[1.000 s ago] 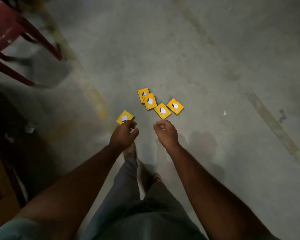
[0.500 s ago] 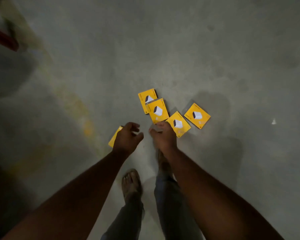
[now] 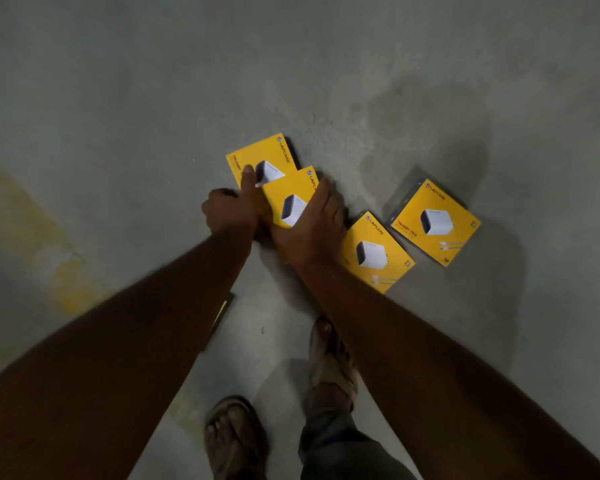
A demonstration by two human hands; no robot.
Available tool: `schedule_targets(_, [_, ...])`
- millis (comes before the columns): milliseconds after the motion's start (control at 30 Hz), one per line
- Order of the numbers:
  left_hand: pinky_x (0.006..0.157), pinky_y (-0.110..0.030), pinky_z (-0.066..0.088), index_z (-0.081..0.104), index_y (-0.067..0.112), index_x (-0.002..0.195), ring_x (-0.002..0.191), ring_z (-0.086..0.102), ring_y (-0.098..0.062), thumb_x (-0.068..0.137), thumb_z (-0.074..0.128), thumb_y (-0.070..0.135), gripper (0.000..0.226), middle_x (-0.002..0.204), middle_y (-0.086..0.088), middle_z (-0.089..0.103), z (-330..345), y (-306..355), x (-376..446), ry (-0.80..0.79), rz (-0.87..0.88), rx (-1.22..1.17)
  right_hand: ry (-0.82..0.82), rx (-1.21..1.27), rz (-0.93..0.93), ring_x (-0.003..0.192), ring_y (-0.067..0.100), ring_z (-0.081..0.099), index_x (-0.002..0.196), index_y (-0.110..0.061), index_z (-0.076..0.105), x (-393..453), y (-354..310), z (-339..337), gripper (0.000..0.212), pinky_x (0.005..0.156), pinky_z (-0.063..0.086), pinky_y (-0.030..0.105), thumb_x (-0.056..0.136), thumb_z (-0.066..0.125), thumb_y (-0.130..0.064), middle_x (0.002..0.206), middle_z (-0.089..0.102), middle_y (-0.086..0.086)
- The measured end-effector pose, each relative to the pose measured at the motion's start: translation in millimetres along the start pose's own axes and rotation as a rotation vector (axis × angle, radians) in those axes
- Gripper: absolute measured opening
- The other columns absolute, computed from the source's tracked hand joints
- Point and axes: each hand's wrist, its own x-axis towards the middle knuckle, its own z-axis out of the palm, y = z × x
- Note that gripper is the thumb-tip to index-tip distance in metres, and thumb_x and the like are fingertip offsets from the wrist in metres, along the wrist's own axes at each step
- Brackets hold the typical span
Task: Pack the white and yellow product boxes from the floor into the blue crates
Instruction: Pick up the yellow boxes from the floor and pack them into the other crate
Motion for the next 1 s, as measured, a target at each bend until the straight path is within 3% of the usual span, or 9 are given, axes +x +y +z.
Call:
schedule_targets(67, [0.083,-0.043,0.056,0.068,0.004,0.097,0.095,0.069,-0.033,0.068,0.046,0.088,0.091,0.100,-0.015,0.070,5.8,-5.1,7.2,-0.004,0.016,-0.007,-0.056,0.182,0.072,0.131,0.031,0.051,0.155,-0.015,0.028,3.3,3.6,-2.4,0.117,0.105,0.046,0.045,0.061,0.080,-0.062,0.144,0.050,0.009])
schedule_targets(200, [0.064,-0.039,0.062,0.071,0.008,0.096,0.078,0.075,-0.023,0.053,0.069,0.080,0.084,0.085,-0.007,0.075,6.2,-10.3,4.8,-0.190,-0.016,-0.020,-0.249,0.510,0.221,0.109,0.011,0.065,0.135,-0.031,0.043,14.6,10.3,-19.0,0.092,0.086,0.056,0.033,0.059,0.091,-0.051,0.121,0.063,-0.012])
schedule_targets(333, [0.068,-0.043,0.064,0.070,0.009,0.083,0.074,0.074,-0.027,0.075,0.085,0.026,0.024,0.079,-0.008,0.073,-2.0,-4.0,-0.3,-0.378,-0.024,-0.021,-0.442,0.611,0.211,0.104,0.002,0.063,0.133,-0.031,0.048,21.7,13.6,-38.8,0.076,0.068,0.049,0.020,0.071,0.091,-0.039,0.117,0.064,-0.015])
schedule_targets(467, [0.052,-0.026,0.036,0.059,0.019,0.070,0.053,0.047,-0.013,0.088,0.077,0.032,0.029,0.064,-0.003,0.056,-28.2,0.4,-26.8,-0.455,-0.023,-0.050,-0.503,0.680,0.239,0.108,0.007,0.062,0.141,-0.030,0.047,1.4,15.4,-65.3,0.086,0.074,0.049,0.023,0.068,0.090,-0.050,0.124,0.062,-0.015])
schedule_targets(567, [0.053,-0.025,0.037,0.066,0.017,0.076,0.054,0.049,-0.011,0.089,0.076,0.035,0.025,0.066,-0.001,0.059,-73.4,15.0,-73.8,-0.621,0.000,-0.146,-0.443,0.737,0.308,0.113,0.012,0.065,0.138,-0.028,0.052,-41.9,13.3,-104.8,0.095,0.082,0.054,0.028,0.057,0.088,-0.062,0.129,0.064,-0.009])
schedule_targets(700, [0.081,-0.029,0.057,0.070,0.017,0.109,0.082,0.066,-0.009,0.096,0.069,0.033,0.020,0.089,0.003,0.070,-150.0,40.9,-176.6,-0.773,0.031,-0.130,-0.310,0.789,0.401,0.109,0.008,0.065,0.138,-0.021,0.053,-120.2,10.6,-194.0,0.085,0.085,0.054,0.020,0.067,0.088,-0.052,0.130,0.066,-0.005])
schedule_targets(800, [0.072,-0.022,0.054,0.069,0.016,0.107,0.072,0.063,-0.002,0.098,0.065,0.025,0.012,0.083,0.009,0.071,-214.7,63.1,-268.2,-0.818,0.074,-0.071,-0.190,0.798,0.439,0.115,0.013,0.065,0.137,-0.024,0.052,-191.9,1.6,-279.0,0.089,0.088,0.051,0.027,0.062,0.088,-0.057,0.130,0.066,-0.007])
schedule_targets(900, [0.079,-0.027,0.059,0.069,0.018,0.118,0.091,0.071,-0.008,0.096,0.069,0.029,0.025,0.103,0.007,0.076,-283.6,86.2,-362.0,-0.895,0.166,0.009,-0.120,0.863,0.410,0.112,0.013,0.067,0.137,-0.031,0.049,-273.5,-20.5,-366.5,0.082,0.089,0.054,0.032,0.068,0.091,-0.048,0.128,0.067,-0.009])
schedule_targets(1000, [0.082,-0.037,0.060,0.071,0.013,0.118,0.099,0.074,-0.019,0.094,0.072,0.024,0.026,0.107,-0.003,0.077,-341.8,104.7,-455.5,-0.955,0.306,0.070,-0.039,0.921,0.324,0.100,-0.004,0.069,0.134,-0.028,0.051,-366.9,-38.9,-448.7,0.073,0.083,0.057,0.021,0.074,0.091,-0.036,0.120,0.069,-0.013])
